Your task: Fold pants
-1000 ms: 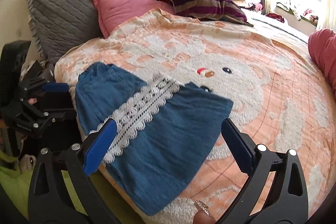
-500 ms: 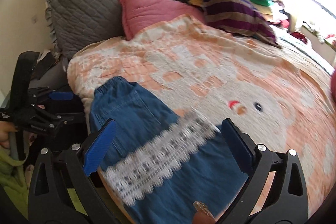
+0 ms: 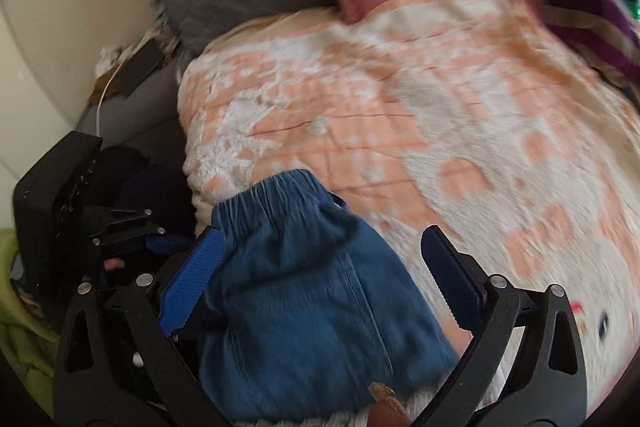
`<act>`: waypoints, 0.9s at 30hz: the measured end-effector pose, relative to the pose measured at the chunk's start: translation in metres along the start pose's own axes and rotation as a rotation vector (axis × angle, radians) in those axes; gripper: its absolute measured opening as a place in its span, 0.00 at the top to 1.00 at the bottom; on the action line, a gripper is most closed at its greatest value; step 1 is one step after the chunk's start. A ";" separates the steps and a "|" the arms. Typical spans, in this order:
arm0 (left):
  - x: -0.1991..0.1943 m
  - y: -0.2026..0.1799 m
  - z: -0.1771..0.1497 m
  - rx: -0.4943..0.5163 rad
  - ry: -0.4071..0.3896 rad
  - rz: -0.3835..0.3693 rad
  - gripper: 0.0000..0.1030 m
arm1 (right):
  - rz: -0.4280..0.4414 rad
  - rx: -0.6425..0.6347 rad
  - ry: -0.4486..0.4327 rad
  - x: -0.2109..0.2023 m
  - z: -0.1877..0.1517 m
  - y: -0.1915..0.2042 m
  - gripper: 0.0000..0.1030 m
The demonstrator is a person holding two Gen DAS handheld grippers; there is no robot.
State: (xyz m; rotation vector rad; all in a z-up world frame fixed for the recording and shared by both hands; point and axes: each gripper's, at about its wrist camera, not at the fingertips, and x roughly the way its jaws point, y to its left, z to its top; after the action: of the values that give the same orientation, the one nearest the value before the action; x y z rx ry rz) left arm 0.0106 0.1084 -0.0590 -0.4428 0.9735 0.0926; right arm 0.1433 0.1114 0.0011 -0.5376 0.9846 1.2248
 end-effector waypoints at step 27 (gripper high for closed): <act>0.003 -0.061 0.019 -0.005 -0.009 -0.445 0.11 | 0.163 -0.016 -0.300 -0.143 -0.083 -0.021 0.78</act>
State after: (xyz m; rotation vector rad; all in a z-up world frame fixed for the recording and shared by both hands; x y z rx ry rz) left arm 0.0433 0.0602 -0.0332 -0.6529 0.8464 -0.3040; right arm 0.1325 -0.0361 0.0774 -0.2783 0.7752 1.4124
